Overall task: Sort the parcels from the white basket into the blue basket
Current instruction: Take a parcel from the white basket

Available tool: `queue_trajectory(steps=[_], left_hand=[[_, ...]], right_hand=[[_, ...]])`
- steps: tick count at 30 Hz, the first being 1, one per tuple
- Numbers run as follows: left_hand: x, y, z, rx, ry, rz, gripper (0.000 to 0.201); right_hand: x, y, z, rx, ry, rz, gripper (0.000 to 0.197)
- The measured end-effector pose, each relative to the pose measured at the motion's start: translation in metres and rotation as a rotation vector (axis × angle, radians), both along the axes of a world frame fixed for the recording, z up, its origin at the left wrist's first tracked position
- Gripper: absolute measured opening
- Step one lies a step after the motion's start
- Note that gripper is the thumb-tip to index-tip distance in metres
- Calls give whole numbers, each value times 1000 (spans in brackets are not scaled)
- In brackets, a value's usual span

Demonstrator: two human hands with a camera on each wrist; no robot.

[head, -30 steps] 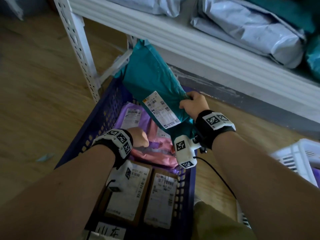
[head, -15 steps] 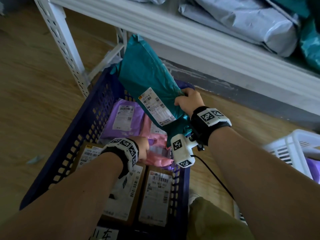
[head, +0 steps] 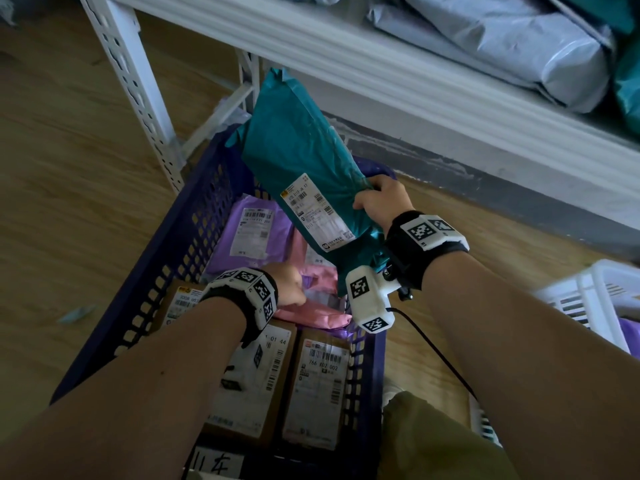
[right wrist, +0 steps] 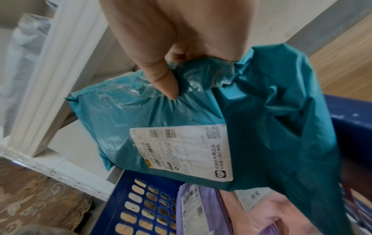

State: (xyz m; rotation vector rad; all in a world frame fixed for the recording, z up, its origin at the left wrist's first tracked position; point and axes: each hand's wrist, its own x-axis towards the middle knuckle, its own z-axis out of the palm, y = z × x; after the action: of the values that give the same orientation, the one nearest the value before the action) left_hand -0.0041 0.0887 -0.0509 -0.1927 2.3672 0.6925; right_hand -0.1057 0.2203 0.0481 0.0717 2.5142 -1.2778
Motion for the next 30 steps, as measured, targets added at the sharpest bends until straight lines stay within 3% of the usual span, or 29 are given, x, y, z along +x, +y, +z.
queue_trajectory(steps=[4,8,10,12,14,16,21,28,30], left_hand=[[-7,-14,6,-107,44,106,27],[-10,-41,38,-136,128,344,35],[-5,-52,63,70,191,536,22],[5,-54,91,438,247,767,5],[15,-50,119,730,259,852,13],[23,-48,140,897,308,884,19],[46,-54,166,1009,426,1020,19],[67,-61,179,1048,428,1048,21],[71,-63,182,1046,426,1029,18]], right_hand=[[3,0,10,-31,8,-19,34],[10,2,27,-85,19,-37,32],[16,4,37,-132,-1,-45,27],[22,4,47,-204,-36,-69,22],[30,2,58,-265,-56,-101,19],[40,2,67,-240,-41,-69,18],[67,-1,76,-78,-64,39,19],[78,-7,66,-159,-159,82,18],[77,-9,63,-177,-170,85,31]])
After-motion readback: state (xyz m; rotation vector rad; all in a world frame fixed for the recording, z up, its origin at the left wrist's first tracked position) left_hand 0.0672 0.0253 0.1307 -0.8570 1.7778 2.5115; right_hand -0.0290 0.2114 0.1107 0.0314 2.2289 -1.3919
